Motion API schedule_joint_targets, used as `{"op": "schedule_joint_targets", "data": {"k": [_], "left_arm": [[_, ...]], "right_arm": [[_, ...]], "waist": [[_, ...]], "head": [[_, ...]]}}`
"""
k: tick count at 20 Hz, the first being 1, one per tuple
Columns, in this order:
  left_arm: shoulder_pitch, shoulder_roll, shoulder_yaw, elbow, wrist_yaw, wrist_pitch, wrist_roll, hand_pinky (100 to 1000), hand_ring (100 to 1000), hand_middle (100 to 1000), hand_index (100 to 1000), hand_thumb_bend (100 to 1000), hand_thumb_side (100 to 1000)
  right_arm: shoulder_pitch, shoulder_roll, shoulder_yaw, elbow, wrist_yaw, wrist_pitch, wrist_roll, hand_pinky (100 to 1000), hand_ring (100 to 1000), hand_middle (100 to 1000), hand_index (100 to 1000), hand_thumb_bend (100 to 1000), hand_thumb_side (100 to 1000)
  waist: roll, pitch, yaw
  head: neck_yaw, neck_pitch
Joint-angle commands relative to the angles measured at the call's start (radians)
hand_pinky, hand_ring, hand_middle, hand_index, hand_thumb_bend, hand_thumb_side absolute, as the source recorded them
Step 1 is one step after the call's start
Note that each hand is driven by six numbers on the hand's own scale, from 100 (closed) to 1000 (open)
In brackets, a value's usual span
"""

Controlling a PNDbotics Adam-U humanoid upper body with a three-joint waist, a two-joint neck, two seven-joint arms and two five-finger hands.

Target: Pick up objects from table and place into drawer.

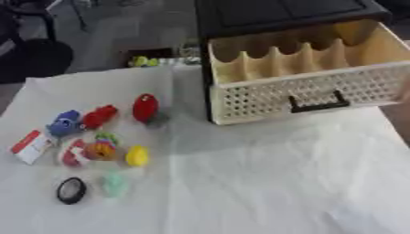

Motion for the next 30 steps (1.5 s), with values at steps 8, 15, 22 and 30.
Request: {"op": "schedule_joint_targets", "data": {"k": [8,15,22,30], "left_arm": [[0.133,0.065,0.042,-0.026,0.098,-0.055,0.287,323,482,499,798,100,780],[0.233,0.071,0.039,-0.026,0.127,-0.176,0.43,359,501,521,824,100,851],[0.364,0.087,0.013,-0.026,0.132,-0.295,0.481,361,500,523,814,100,883],[0.432,0.069,0.011,-0.026,0.134,-0.322,0.487,357,498,519,803,100,898]], "right_arm": [[-0.001,-0.225,0.072,-0.011,0.047,-0.077,0.233,542,527,526,734,424,1000],[0.026,-0.336,0.126,-0.011,-0.006,-0.126,0.404,626,631,609,761,387,972],[0.073,-0.429,0.182,-0.011,-0.023,-0.171,0.543,634,659,632,774,425,910],[0.111,-0.457,0.257,-0.011,-0.121,-0.198,0.704,661,674,677,822,403,873]], "waist": [[-0.042,-0.015,0.006],[-0.062,-0.017,0.014],[-0.072,-0.016,0.011],[-0.081,-0.02,0.005]], "head": [[0.018,0.017],[0.027,0.017],[0.032,0.016],[0.025,0.01]]}}
